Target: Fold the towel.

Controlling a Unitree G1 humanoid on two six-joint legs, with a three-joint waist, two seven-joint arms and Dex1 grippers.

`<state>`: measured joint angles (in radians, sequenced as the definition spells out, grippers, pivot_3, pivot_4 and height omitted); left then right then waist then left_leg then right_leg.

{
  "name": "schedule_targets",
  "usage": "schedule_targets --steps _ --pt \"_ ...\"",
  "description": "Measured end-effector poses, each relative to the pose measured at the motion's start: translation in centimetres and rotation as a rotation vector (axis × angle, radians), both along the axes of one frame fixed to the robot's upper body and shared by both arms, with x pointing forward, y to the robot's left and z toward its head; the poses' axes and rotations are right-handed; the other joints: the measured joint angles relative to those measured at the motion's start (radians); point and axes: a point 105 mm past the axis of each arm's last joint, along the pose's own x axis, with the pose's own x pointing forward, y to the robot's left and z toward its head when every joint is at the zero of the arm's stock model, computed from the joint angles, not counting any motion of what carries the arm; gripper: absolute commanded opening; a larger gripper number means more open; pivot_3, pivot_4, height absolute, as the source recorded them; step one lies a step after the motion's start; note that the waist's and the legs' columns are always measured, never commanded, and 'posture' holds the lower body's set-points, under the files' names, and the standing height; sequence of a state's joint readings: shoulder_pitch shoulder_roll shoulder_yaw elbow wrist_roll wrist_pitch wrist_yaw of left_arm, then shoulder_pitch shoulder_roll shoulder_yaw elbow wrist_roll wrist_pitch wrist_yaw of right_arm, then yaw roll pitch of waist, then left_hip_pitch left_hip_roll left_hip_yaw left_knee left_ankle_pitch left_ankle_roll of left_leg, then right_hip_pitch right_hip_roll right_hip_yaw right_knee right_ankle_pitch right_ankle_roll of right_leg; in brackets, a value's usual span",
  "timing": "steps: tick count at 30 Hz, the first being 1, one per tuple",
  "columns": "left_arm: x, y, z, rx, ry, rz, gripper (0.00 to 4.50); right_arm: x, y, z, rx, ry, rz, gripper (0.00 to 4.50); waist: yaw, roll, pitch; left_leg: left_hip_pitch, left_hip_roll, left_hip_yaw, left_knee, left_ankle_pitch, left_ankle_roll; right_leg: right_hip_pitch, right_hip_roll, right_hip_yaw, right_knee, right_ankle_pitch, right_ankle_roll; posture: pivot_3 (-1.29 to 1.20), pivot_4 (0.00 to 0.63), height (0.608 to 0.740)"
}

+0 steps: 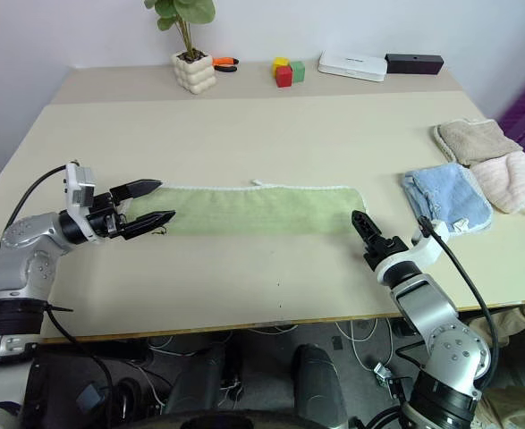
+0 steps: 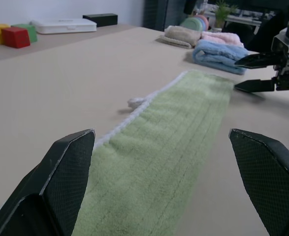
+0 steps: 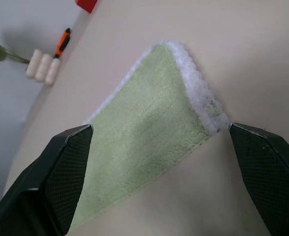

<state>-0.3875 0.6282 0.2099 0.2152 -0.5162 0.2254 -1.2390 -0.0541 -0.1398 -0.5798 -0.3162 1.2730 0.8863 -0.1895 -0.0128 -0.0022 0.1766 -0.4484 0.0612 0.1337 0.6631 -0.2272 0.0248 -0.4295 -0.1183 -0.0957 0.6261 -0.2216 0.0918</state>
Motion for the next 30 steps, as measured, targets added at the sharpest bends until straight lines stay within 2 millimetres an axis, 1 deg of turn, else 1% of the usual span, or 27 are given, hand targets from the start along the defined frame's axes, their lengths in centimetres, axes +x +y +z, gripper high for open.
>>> schedule_targets --steps 4,6,7,9,11,13,16,17,22,23,25,27,30 --pt "0.0 -0.1 0.0 -0.007 -0.001 0.001 4.47 0.1 0.2 0.0 0.039 0.001 0.010 4.50 -0.001 0.000 0.000 0.000 0.000 0.000 0.000 0.000 0.000 0.000 0.000 0.000 0.000 0.000 0.000 0.00 0.150 0.740" --pt "0.1 -0.2 0.0 -0.010 -0.004 0.009 4.47 0.8 0.3 -0.2 0.063 0.001 0.011 4.50 -0.003 -0.002 -0.001 0.001 0.001 0.000 0.000 0.000 0.000 0.001 0.001 0.000 0.000 0.000 0.000 0.00 0.150 0.740" --pt "0.1 -0.4 0.0 -0.014 -0.012 0.009 4.50 1.2 0.4 -0.2 0.073 0.000 0.011 4.26 -0.005 -0.003 -0.002 0.001 0.001 0.000 0.000 0.000 0.000 0.001 0.001 0.000 -0.001 0.000 0.000 0.00 0.150 0.740" --pt "0.1 -0.7 0.3 -0.011 -0.030 0.007 4.50 1.9 0.5 -0.4 0.093 0.001 0.007 3.67 -0.007 -0.004 -0.002 0.002 0.001 0.000 0.000 0.000 0.000 0.002 0.001 0.000 -0.003 0.000 0.000 0.00 0.150 0.740" --pt "0.1 -0.6 0.4 -0.009 -0.038 0.018 4.50 2.5 0.4 -0.8 0.111 0.013 -0.002 2.75 -0.007 -0.004 -0.002 0.002 0.001 0.000 0.000 0.000 0.000 0.002 0.001 0.000 -0.003 0.000 0.000 0.00 0.150 0.740" --pt "-0.1 -0.6 0.1 -0.007 -0.033 0.022 4.50 2.8 0.4 -1.2 0.118 0.026 -0.007 1.74 -0.008 -0.004 -0.002 0.002 0.001 0.001 -0.001 0.000 0.000 0.001 0.001 0.000 -0.003 0.000 0.000 0.00 0.150 0.740" --pt "-0.3 -0.6 -0.1 -0.003 -0.029 0.030 4.50 3.6 0.9 -0.3 0.100 -0.014 0.010 0.26 -0.009 -0.007 -0.004 0.002 0.002 0.001 -0.001 0.000 0.000 0.002 0.002 0.000 -0.004 0.000 0.000 0.00 0.150 0.740" --pt "-0.3 -0.6 -0.1 -0.003 -0.030 0.034 4.50 3.9 1.0 0.1 0.084 -0.025 0.013 0.06 -0.008 -0.008 -0.005 0.003 0.002 0.001 -0.001 0.000 0.000 0.003 0.002 0.000 -0.005 0.001 -0.001 0.00 0.150 0.740" --pt "-0.4 -0.3 -0.2 0.001 -0.031 0.054 4.50 4.8 0.6 0.2 -0.078 -0.017 0.039 0.06 -0.001 -0.008 -0.005 0.002 0.002 0.001 -0.001 -0.001 0.001 0.002 0.001 0.000 -0.010 0.001 -0.002 0.00 0.150 0.740" --pt "-0.4 -0.3 -0.3 0.000 -0.028 0.058 4.50 5.0 0.2 0.3 -0.121 -0.016 0.046 0.06 0.000 -0.007 -0.005 0.002 0.002 0.002 -0.001 -0.002 0.002 0.003 0.001 0.000 -0.011 0.001 -0.002 0.00 0.150 0.740" --pt "-0.4 -0.3 -0.2 0.001 -0.032 0.062 4.50 5.2 -1.8 0.7 -0.268 -0.004 0.045 0.06 0.004 -0.004 -0.003 -0.002 0.000 0.002 0.000 -0.002 0.004 0.002 -0.001 0.000 -0.011 0.001 -0.002 0.00 0.150 0.740" --pt "-0.3 -0.2 -0.2 0.001 -0.039 0.067 4.50 5.3 -3.6 1.9 -0.409 -0.016 0.043 0.06 0.003 -0.003 -0.002 -0.003 0.000 0.003 0.000 -0.002 0.004 0.001 -0.001 0.000 -0.011 0.001 -0.002 0.00 0.150 0.740" --pt "-0.3 -0.3 -0.1 0.005 -0.056 0.066 4.50 5.3 -4.3 3.2 -0.521 -0.038 0.094 0.06 0.000 -0.003 -0.002 -0.003 0.001 0.003 -0.001 -0.002 0.004 0.000 0.001 0.000 -0.011 0.001 -0.002 0.00 0.150 0.740"
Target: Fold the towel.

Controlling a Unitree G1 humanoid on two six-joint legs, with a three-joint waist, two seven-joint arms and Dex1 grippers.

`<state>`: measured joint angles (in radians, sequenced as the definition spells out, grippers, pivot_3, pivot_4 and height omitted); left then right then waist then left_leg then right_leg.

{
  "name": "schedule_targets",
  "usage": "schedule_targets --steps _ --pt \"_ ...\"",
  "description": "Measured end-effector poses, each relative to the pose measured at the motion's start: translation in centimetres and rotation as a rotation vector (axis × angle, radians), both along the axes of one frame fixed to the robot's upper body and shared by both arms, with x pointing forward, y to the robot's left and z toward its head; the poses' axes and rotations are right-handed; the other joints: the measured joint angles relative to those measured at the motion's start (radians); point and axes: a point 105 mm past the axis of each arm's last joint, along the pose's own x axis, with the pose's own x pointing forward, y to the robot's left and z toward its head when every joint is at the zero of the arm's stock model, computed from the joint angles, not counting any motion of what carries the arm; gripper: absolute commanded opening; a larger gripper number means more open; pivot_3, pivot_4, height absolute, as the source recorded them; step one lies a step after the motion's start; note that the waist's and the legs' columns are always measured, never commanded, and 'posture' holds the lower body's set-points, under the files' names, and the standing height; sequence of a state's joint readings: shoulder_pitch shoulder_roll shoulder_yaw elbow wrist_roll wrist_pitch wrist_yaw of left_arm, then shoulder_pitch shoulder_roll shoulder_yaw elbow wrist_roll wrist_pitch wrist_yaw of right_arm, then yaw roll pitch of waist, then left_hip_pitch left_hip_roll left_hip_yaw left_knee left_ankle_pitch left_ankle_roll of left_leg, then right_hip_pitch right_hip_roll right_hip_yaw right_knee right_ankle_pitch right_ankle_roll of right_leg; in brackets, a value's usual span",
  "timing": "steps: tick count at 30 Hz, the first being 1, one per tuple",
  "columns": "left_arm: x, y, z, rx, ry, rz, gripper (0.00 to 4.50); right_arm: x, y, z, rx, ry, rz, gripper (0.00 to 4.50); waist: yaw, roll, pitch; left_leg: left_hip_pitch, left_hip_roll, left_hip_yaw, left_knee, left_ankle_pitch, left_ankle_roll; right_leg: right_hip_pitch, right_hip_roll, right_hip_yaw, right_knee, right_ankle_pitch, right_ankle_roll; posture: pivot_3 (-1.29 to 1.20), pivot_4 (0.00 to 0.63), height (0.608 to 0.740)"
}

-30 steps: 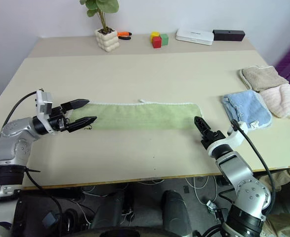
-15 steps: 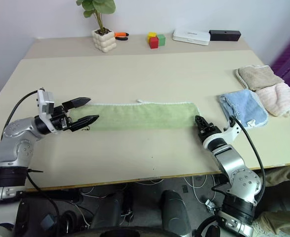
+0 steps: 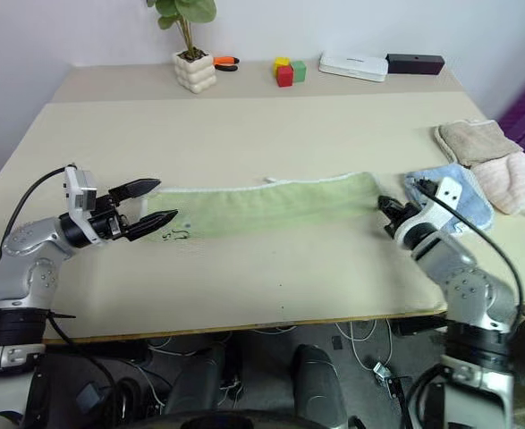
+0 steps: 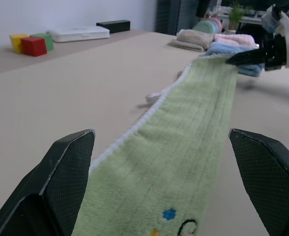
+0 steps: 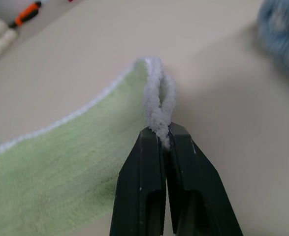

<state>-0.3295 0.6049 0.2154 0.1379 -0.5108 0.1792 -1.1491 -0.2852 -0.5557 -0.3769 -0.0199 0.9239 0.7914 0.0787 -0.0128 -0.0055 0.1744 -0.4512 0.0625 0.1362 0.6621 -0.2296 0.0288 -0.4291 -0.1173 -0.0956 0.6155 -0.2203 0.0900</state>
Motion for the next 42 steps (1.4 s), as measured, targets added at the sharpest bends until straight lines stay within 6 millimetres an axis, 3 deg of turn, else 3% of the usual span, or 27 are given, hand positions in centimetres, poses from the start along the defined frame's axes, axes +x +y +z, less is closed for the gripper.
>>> schedule_targets --steps 3,5,10,16,28,39,42 --pt "0.1 0.0 0.0 0.000 -0.007 -0.001 4.50 -0.1 0.4 0.1 -0.062 0.003 0.057 0.06 -0.002 0.000 0.000 0.000 0.000 0.000 0.000 0.000 0.000 0.000 0.001 0.000 0.000 0.000 0.000 0.00 0.150 0.740" --pt "0.2 0.0 0.0 -0.003 -0.004 0.003 4.50 -0.1 1.9 0.8 -0.122 -0.014 0.138 0.06 -0.002 0.001 0.000 0.000 0.000 0.001 0.000 0.000 0.000 -0.001 0.000 0.000 0.000 0.000 0.000 0.00 0.150 0.740" --pt "0.3 -0.3 0.2 -0.012 -0.017 -0.006 4.50 -0.7 8.1 3.0 -0.325 -0.120 0.422 0.06 0.004 0.001 0.000 -0.001 0.000 0.000 0.000 0.000 0.000 -0.001 0.000 0.000 0.000 0.000 0.000 0.00 0.150 0.740" --pt "0.3 -0.3 0.2 -0.012 -0.017 -0.003 4.50 -1.1 12.2 2.3 -0.389 -0.138 0.591 0.06 0.001 0.000 0.000 -0.003 0.000 0.000 0.002 0.000 0.000 -0.002 -0.001 0.000 -0.001 0.000 0.000 0.00 0.150 0.740" --pt "-0.6 -0.3 -0.6 -0.004 -0.003 0.026 4.50 -1.0 19.5 0.9 -0.347 -0.168 0.777 0.06 0.000 0.000 0.000 -0.004 0.000 0.000 0.001 0.000 0.000 -0.003 0.000 0.000 0.001 0.001 0.001 0.00 0.150 0.740" --pt "-0.9 -0.4 -0.5 -0.006 -0.013 0.044 4.50 -1.5 21.8 -1.0 -0.396 -0.133 0.880 0.06 -0.001 0.000 0.000 -0.005 0.000 0.001 0.002 0.000 -0.001 -0.004 0.000 0.000 0.001 0.001 0.001 0.00 0.150 0.740" --pt "-0.9 -0.4 -0.4 -0.009 -0.014 0.046 4.50 -1.7 22.4 -1.1 -0.366 -0.133 0.910 0.95 -0.001 0.000 0.000 -0.005 0.000 0.001 0.002 0.000 -0.001 -0.004 0.000 0.000 0.001 0.001 0.001 0.00 0.150 0.740"
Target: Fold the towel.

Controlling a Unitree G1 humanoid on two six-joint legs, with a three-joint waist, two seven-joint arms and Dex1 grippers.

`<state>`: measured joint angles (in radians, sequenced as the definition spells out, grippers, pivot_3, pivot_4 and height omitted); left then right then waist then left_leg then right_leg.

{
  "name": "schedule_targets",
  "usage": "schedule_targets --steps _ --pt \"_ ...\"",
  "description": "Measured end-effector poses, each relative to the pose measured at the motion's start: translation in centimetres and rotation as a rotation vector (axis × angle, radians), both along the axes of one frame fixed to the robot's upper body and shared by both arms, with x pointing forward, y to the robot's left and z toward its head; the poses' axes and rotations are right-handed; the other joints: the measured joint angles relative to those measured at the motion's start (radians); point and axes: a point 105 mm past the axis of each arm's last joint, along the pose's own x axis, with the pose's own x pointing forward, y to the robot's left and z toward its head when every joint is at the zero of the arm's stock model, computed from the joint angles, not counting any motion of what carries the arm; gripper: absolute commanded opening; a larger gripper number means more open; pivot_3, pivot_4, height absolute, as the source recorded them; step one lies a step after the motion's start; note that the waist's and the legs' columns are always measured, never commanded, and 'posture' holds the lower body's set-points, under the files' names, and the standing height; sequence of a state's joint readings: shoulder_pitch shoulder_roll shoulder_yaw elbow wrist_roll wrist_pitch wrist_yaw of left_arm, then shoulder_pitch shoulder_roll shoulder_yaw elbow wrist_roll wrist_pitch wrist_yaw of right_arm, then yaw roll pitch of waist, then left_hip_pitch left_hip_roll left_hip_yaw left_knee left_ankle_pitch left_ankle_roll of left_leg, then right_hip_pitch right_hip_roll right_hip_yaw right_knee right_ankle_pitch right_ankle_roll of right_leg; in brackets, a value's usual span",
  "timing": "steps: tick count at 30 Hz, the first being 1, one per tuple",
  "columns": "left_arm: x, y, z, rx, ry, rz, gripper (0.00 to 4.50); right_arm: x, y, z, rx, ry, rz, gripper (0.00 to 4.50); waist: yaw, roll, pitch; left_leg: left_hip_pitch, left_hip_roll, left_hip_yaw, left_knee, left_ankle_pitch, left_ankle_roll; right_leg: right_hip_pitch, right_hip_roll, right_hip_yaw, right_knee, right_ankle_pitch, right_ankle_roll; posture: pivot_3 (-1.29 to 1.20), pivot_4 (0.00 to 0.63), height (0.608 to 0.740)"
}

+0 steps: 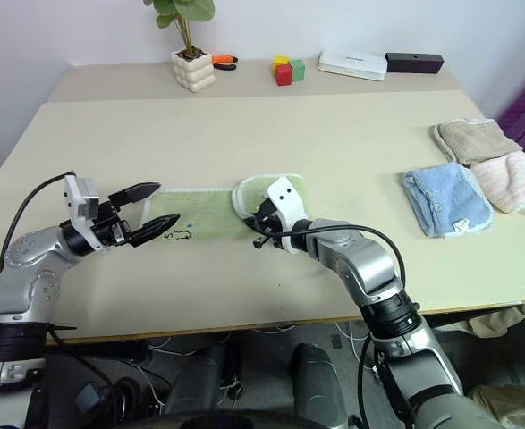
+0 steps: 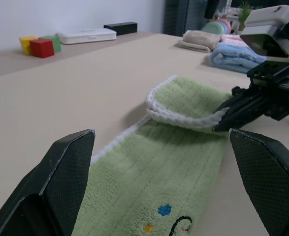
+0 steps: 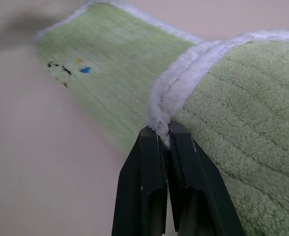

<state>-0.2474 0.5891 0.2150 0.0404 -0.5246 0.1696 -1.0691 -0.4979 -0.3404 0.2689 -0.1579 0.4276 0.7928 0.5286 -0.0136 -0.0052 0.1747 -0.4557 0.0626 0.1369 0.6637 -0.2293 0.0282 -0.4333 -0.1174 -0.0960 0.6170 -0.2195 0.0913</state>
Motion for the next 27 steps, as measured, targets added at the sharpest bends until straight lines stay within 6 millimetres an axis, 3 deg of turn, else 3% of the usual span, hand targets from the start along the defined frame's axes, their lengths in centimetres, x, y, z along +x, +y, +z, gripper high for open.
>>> schedule_targets --steps 7,10,14,16,18,24,27 --pt "0.0 0.0 0.0 -0.001 0.000 -0.001 4.50 -0.8 0.9 0.6 0.051 0.011 0.069 4.43 0.001 0.000 0.000 0.000 0.000 0.000 0.000 0.000 0.000 0.000 0.000 0.000 0.000 0.000 0.000 0.00 0.150 0.740" --pt "0.1 0.0 0.0 -0.003 0.001 -0.002 4.50 -1.2 0.7 2.5 0.158 0.003 0.095 4.48 0.001 0.000 0.000 -0.001 0.000 0.000 0.000 0.000 0.000 0.000 0.000 0.000 0.000 0.001 0.001 0.00 0.150 0.740" --pt "0.4 0.1 0.1 -0.006 0.002 0.000 4.50 1.0 -1.9 6.3 0.315 -0.067 -0.023 4.48 0.001 0.000 0.000 -0.001 0.000 0.000 0.000 0.000 0.000 0.000 0.000 0.000 0.000 0.001 0.001 0.00 0.150 0.740" --pt "0.4 0.1 0.1 -0.004 0.001 -0.003 4.50 2.5 -3.1 7.2 0.332 -0.100 -0.105 3.95 0.000 0.000 0.000 -0.001 0.000 0.000 0.000 0.000 0.000 0.000 0.000 0.000 0.000 0.001 0.001 0.00 0.150 0.740" --pt "0.4 0.0 0.1 -0.004 0.000 -0.004 4.50 3.9 -4.3 7.1 0.339 -0.113 -0.196 3.14 0.000 0.000 0.000 -0.001 -0.001 0.001 0.000 0.000 -0.001 -0.001 0.001 0.000 0.000 0.001 0.002 0.00 0.150 0.740" --pt "0.5 0.0 0.0 -0.008 0.002 0.000 4.50 6.9 -6.0 3.9 0.277 -0.146 -0.384 0.04 -0.003 0.000 0.000 -0.001 -0.002 0.004 -0.001 0.001 -0.002 -0.002 0.001 0.000 0.002 0.001 0.002 0.00 0.150 0.740" --pt "0.5 -0.4 0.0 -0.032 0.009 0.010 4.50 7.2 -5.8 2.1 0.274 -0.130 -0.400 0.04 -0.003 0.000 0.000 -0.001 -0.002 0.004 -0.001 0.004 -0.006 -0.002 0.001 0.000 0.002 0.001 0.002 0.00 0.150 0.740"
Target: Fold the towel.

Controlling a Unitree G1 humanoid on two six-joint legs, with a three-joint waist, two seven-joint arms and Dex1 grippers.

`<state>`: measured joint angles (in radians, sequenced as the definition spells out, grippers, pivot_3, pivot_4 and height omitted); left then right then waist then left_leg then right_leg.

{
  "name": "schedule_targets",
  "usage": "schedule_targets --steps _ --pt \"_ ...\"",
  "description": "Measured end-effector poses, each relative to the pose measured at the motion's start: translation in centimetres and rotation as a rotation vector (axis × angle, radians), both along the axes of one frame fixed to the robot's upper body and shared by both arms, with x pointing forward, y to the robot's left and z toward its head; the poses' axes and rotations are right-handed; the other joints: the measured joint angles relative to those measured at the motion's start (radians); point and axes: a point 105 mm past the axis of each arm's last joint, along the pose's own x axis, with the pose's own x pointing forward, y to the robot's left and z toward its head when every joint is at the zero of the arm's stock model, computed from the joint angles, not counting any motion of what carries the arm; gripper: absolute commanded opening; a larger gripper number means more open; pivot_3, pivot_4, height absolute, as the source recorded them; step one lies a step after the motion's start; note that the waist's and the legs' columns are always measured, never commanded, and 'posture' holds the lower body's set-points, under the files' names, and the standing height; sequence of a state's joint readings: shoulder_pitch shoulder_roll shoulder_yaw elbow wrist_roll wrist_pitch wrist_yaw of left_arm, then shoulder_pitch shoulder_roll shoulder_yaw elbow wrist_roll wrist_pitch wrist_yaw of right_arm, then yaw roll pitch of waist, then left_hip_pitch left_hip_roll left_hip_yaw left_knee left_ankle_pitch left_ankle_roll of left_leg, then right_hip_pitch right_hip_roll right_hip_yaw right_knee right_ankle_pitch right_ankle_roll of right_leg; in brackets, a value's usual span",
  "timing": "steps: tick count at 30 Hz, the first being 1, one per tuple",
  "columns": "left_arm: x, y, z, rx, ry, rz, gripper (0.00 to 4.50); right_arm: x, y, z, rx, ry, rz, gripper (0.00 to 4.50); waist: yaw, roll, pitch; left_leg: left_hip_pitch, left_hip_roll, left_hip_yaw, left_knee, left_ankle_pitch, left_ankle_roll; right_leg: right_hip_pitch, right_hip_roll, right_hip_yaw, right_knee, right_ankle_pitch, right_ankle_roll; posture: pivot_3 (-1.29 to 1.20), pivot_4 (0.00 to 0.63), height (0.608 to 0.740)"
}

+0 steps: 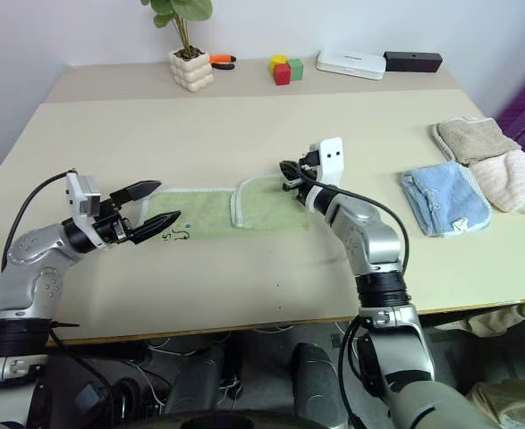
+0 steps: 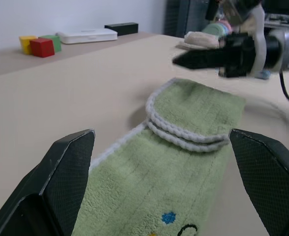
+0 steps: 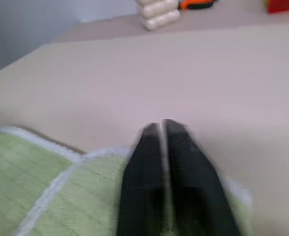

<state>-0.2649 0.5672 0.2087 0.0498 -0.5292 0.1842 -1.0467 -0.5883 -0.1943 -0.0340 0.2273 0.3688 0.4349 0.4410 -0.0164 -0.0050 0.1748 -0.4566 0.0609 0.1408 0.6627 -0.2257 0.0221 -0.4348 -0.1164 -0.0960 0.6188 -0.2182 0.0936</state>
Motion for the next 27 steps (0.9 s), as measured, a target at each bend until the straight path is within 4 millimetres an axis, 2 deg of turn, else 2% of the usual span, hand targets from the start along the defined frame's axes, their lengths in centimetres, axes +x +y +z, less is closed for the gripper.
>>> schedule_targets --steps 6,13,16,23,27 --pt "-1.7 -0.4 -1.9 -0.024 0.077 0.021 4.50 -1.0 0.3 -3.7 -0.067 0.004 0.016 0.04 -0.003 0.000 0.000 0.000 0.001 -0.001 0.000 0.000 0.000 -0.001 0.001 0.000 0.001 0.000 0.000 0.00 0.150 0.740" --pt "-2.4 -0.8 -1.7 -0.057 0.111 0.035 4.50 -1.0 1.7 -4.8 -0.234 -0.100 0.044 0.04 -0.005 -0.001 -0.002 0.003 0.002 -0.004 -0.001 0.000 0.000 0.001 0.001 0.000 0.002 -0.001 -0.001 0.00 0.150 0.740" --pt "-2.5 -0.9 -1.8 -0.090 0.158 0.062 4.50 -1.1 1.8 -4.7 -0.238 -0.115 0.059 0.90 -0.005 -0.001 -0.002 0.005 0.003 -0.004 -0.001 0.000 0.000 0.003 0.001 0.000 0.002 -0.001 -0.001 0.00 0.150 0.740" --pt "-3.0 -0.3 -2.8 -0.177 0.314 0.180 4.50 -1.4 2.0 -4.4 -0.243 -0.152 0.098 4.43 -0.004 0.000 -0.001 0.006 0.003 -0.005 -0.001 -0.001 0.001 0.004 0.001 0.000 0.001 -0.001 -0.001 0.00 0.150 0.740" --pt "-3.9 0.5 -3.8 -0.238 0.420 0.256 4.50 -1.5 2.1 -4.3 -0.240 -0.154 0.123 4.48 -0.003 0.000 -0.001 0.006 0.003 -0.005 -0.002 -0.001 0.001 0.004 0.001 0.000 0.001 -0.001 -0.003 0.00 0.150 0.740"
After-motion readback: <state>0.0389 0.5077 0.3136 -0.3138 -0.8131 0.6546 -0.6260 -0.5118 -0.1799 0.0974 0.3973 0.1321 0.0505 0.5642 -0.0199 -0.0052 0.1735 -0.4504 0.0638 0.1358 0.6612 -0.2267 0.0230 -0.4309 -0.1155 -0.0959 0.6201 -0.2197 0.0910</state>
